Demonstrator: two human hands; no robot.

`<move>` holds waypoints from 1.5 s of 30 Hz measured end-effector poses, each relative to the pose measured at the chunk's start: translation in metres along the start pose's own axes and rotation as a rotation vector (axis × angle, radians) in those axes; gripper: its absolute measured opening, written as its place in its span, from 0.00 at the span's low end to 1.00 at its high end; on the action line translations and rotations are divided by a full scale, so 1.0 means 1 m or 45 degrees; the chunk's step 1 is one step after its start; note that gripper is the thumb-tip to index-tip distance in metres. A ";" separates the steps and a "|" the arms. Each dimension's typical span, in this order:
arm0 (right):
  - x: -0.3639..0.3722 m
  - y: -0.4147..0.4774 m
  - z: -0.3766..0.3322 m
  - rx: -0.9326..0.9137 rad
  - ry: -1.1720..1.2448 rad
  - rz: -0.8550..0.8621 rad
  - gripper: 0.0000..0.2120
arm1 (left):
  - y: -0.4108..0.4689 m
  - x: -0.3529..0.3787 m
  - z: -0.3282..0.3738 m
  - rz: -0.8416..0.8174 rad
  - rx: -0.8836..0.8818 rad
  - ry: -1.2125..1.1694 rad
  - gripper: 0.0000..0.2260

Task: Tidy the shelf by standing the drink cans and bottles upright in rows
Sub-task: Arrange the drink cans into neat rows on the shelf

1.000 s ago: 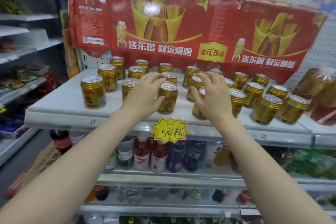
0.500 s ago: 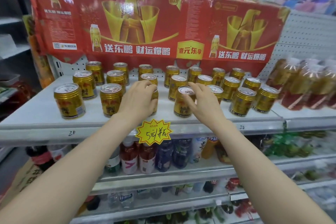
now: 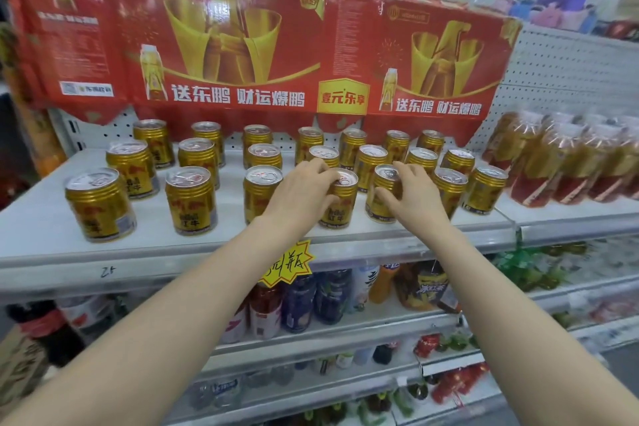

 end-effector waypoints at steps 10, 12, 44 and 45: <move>-0.026 0.011 0.016 -0.037 0.108 0.174 0.21 | 0.002 0.000 -0.001 0.005 0.029 0.024 0.19; -0.044 0.016 0.035 -0.031 0.117 0.312 0.18 | 0.008 -0.001 0.005 0.080 0.024 0.032 0.18; -0.046 0.087 0.165 -0.016 -0.235 0.133 0.18 | 0.051 0.041 0.044 -0.133 -0.383 0.339 0.16; -0.046 0.086 0.165 -0.016 -0.226 0.161 0.17 | 0.051 0.042 0.044 -0.125 -0.388 0.340 0.15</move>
Point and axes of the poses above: each hand's wrist, its own y-axis towards the middle knuckle, its own x-axis out of the palm, z = x × y, the point moved 2 cm from there along y, towards the middle knuckle, and after that the axes turned 14 degrees about x, right-handed, at the moved point
